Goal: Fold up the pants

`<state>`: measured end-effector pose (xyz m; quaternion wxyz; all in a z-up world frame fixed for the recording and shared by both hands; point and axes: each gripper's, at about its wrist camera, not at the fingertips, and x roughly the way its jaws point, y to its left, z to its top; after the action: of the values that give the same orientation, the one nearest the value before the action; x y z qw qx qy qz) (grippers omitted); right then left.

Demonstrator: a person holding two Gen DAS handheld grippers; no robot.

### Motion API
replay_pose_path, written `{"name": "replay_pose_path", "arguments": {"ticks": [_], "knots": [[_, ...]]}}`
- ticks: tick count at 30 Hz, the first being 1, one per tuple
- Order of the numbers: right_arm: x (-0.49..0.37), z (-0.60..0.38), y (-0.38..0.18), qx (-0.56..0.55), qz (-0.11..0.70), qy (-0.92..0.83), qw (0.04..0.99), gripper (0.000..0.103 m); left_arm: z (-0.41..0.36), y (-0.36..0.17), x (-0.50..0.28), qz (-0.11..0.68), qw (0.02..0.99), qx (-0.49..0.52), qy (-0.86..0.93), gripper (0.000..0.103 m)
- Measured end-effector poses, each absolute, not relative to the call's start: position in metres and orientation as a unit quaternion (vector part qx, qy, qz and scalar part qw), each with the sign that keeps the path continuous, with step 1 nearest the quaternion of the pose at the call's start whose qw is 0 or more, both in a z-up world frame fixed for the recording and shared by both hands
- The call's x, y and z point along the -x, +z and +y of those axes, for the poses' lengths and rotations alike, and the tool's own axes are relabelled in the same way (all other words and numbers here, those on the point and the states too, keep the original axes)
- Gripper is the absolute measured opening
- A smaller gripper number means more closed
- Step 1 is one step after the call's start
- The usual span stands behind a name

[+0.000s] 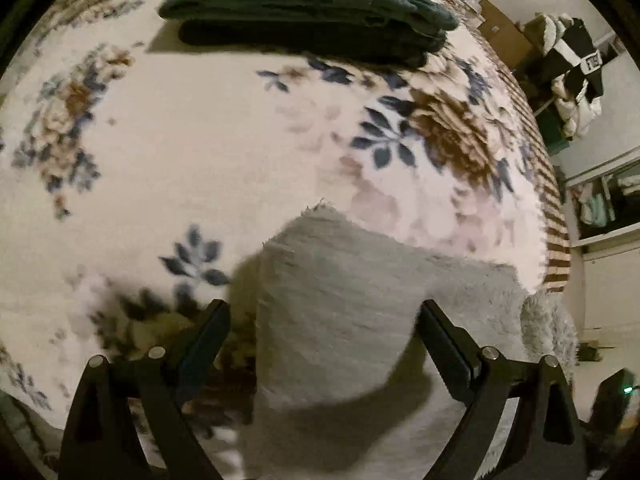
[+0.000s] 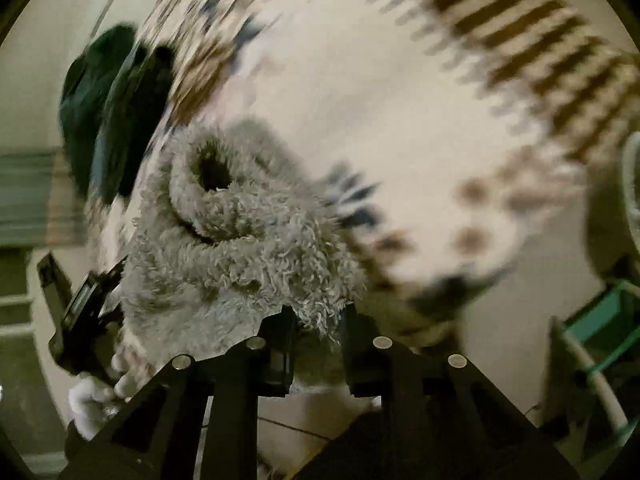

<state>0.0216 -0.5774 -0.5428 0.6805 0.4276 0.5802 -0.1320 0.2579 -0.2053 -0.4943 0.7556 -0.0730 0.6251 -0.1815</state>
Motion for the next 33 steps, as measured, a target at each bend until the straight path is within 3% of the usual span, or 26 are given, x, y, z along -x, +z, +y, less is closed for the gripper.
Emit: {"name": "replay_pose_path", "arguments": {"ticks": [2, 5, 6, 7, 11, 13, 14, 18, 19, 20, 21, 22, 26, 29, 32, 33], "knots": [[-0.018, -0.581, -0.570, -0.430, 0.629, -0.126, 0.635, 0.020, -0.216, -0.495, -0.255, 0.627, 0.752, 0.067, -0.192, 0.095], [-0.018, -0.579, -0.596, -0.467, 0.667, -0.104, 0.571, 0.031, -0.227, -0.493, -0.253, 0.625, 0.755, 0.046, -0.193, 0.095], [-0.021, -0.579, -0.590, -0.454, 0.671, -0.106, 0.577, 0.045, -0.227, -0.491, -0.252, 0.625, 0.754, 0.048, -0.196, 0.095], [-0.023, -0.581, -0.577, -0.443, 0.661, -0.110, 0.596, 0.060, -0.227, -0.489, -0.252, 0.624, 0.754, 0.050, -0.197, 0.095], [-0.032, -0.595, -0.528, -0.450, 0.582, -0.109, 0.668, 0.071, -0.224, -0.480, -0.252, 0.618, 0.758, 0.051, -0.202, 0.094], [-0.045, -0.601, -0.513, -0.456, 0.548, -0.089, 0.695, 0.084, -0.223, -0.480, -0.252, 0.616, 0.760, 0.047, -0.201, 0.094], [-0.061, -0.600, -0.513, -0.454, 0.545, -0.071, 0.701, 0.085, -0.222, -0.481, -0.253, 0.617, 0.760, 0.046, -0.200, 0.095], [-0.128, -0.596, -0.540, -0.434, 0.585, -0.036, 0.684, 0.085, -0.220, -0.485, -0.255, 0.618, 0.760, 0.046, -0.194, 0.094], [-0.140, -0.592, -0.549, -0.426, 0.598, -0.025, 0.678, 0.081, -0.218, -0.486, -0.256, 0.619, 0.760, 0.047, -0.193, 0.094], [-0.144, -0.589, -0.552, -0.417, 0.599, -0.021, 0.683, 0.067, -0.216, -0.487, -0.256, 0.619, 0.760, 0.049, -0.190, 0.095], [-0.153, -0.583, -0.549, -0.378, 0.609, -0.026, 0.697, 0.021, -0.214, -0.487, -0.256, 0.619, 0.761, 0.049, -0.188, 0.094], [-0.157, -0.579, -0.546, -0.349, 0.608, -0.032, 0.712, 0.018, -0.212, -0.488, -0.256, 0.620, 0.761, 0.049, -0.187, 0.094], [-0.164, -0.586, -0.504, -0.321, 0.534, -0.055, 0.780, 0.017, -0.202, -0.494, -0.260, 0.622, 0.760, 0.056, -0.180, 0.095], [-0.175, -0.597, -0.534, -0.356, 0.565, -0.058, 0.742, 0.020, -0.197, -0.500, -0.264, 0.633, 0.752, 0.072, -0.170, 0.095], [-0.164, -0.608, -0.550, -0.380, 0.594, -0.062, 0.706, 0.038, -0.193, -0.492, -0.264, 0.640, 0.745, 0.089, -0.169, 0.094], [-0.152, -0.612, -0.541, -0.391, 0.576, -0.068, 0.715, 0.056, -0.193, -0.482, -0.262, 0.635, 0.748, 0.090, -0.171, 0.094]]}}
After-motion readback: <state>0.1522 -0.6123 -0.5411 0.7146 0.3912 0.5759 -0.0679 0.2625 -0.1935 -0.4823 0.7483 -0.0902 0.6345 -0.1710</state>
